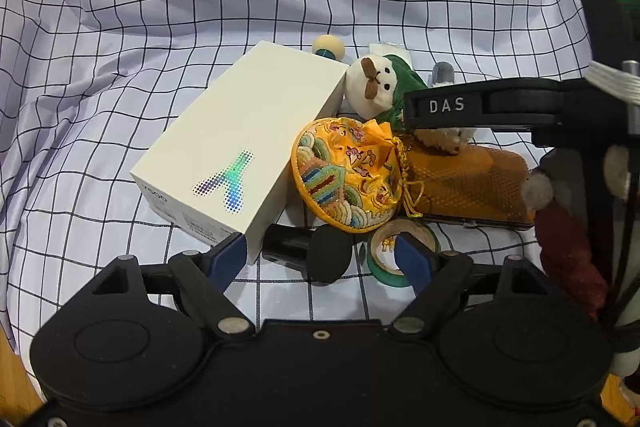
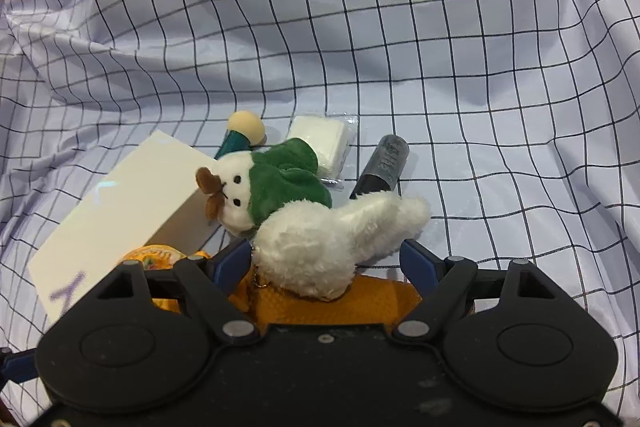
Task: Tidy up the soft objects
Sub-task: 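Grasp the white plush toy with the right tool while the left tool reaches the yellow pouch, then close the left tool on the yellow embroidered pouch while the right tool holds the plush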
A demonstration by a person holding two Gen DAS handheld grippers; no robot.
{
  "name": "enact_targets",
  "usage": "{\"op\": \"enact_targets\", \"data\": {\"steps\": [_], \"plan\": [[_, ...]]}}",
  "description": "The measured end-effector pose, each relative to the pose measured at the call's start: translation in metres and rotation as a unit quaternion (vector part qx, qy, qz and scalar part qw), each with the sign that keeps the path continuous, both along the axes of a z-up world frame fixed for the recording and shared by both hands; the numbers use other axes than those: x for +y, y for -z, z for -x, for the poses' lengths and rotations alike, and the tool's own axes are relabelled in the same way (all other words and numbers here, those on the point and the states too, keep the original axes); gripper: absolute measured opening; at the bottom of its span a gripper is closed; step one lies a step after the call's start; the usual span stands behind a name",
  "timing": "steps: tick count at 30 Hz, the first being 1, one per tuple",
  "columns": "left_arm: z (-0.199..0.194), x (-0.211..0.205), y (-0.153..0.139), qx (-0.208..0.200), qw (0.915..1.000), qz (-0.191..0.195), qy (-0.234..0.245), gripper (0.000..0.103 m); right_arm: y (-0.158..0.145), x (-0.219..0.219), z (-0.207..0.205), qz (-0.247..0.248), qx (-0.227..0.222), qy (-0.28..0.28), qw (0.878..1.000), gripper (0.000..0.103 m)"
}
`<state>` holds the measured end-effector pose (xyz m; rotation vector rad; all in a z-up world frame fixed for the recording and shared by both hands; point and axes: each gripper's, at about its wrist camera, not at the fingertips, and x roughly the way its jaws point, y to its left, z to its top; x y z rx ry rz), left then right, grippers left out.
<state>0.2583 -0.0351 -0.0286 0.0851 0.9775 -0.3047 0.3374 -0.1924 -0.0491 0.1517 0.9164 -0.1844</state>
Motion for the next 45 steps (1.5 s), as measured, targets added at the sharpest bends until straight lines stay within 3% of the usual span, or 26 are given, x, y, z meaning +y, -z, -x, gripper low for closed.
{"op": "enact_targets", "data": {"steps": [2,3,4,7,28,34,45], "plan": [[0.0,0.0,0.0,0.0,1.0,-0.002,0.0,0.077,0.003,-0.002,-0.002,-0.008,0.008,-0.002,1.0,0.066],[0.0,0.0,0.0,0.0,1.0,-0.002,0.001,0.077,0.004,-0.004,-0.002,-0.013,0.011,-0.003,1.0,0.053],[0.001,0.0,0.0,0.001,1.0,-0.002,0.002,0.077,0.006,-0.005,-0.002,-0.017,0.016,-0.005,1.0,0.046],[0.002,-0.002,-0.001,-0.001,1.0,-0.004,0.003,0.077,0.008,-0.006,0.001,-0.011,0.013,-0.007,1.0,0.043],[-0.012,-0.025,-0.023,-0.044,0.9989,-0.009,0.016,0.078,-0.013,-0.028,0.033,0.003,-0.032,0.018,0.999,0.042],[-0.023,-0.03,-0.011,-0.021,0.9997,0.011,-0.003,0.078,-0.019,-0.032,0.044,0.01,-0.038,0.02,0.999,0.042],[-0.03,-0.044,0.003,-0.014,0.9993,-0.003,-0.033,0.08,-0.019,-0.04,0.057,0.012,-0.043,0.024,0.999,0.042]]}}
